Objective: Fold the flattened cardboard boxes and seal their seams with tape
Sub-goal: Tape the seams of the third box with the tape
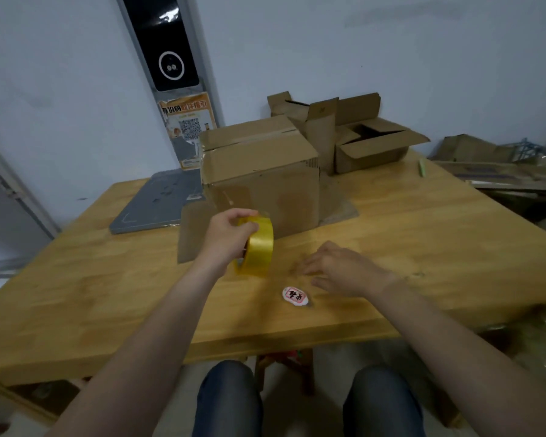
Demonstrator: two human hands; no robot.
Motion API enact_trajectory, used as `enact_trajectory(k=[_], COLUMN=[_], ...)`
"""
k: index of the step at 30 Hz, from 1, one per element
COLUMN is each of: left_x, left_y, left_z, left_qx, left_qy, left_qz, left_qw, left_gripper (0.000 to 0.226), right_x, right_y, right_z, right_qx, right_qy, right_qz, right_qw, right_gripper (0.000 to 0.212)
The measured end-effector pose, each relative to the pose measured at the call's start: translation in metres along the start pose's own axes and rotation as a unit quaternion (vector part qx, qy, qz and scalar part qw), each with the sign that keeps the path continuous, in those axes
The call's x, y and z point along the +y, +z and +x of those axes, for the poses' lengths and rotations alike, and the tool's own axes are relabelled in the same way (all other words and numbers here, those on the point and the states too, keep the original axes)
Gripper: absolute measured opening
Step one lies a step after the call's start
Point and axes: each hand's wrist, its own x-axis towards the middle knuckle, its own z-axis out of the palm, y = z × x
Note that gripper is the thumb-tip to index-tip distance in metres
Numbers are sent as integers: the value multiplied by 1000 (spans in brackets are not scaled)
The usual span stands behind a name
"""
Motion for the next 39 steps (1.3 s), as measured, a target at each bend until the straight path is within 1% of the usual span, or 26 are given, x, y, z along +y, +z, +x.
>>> enact_trajectory(k=[2,4,8,12,16,19,22,25,27,29,32,34,36,39], left_x=[4,6,1,-5,-4,2,5,9,12,16,20,21,21,20], left_y=[-1,-4,-12,-16,-9,4,21,41,53,60,59,50,36,8], left_z=[-2,-4,-10,-13,-14,-13,-9,-6,-6,-5,-5,-5,-4,-2], left_qx=[8,13,29,40,29,11,-9,-30,-44,-51,-44,-40,-33,-2], left_qy=[7,8,-5,-7,-4,2,3,7,15,22,31,38,48,56], left_qz=[21,35,41,40,45,43,26,18,17,15,6,6,7,2], left_qw=[1000,999,999,998,999,999,1000,999,999,998,999,998,998,998], left_gripper=[20,20,20,18,18,18,20,22,21,21,22,23,23,22], right_x=[-5,-11,-22,-30,-22,-5,15,37,55,69,69,59,46,24], right_y=[1,1,-1,-3,-6,-6,-9,-14,-15,-15,-24,-40,-56,-77], right_z=[4,9,15,15,7,-3,-17,-35,-48,-55,-48,-32,-11,26], right_qx=[3,-6,6,-37,-13,7,33,65,68,75,104,151,201,216], right_qy=[-7,-19,-30,-45,-37,12,102,197,253,276,251,224,194,173], right_qz=[25,38,67,101,102,83,33,-9,-29,-39,-25,-9,15,67], right_qw=[1000,999,997,993,994,996,994,978,965,958,962,963,960,959], right_gripper=[37,35,29,37,17,12,10,6,17,28,35,40,51,69])
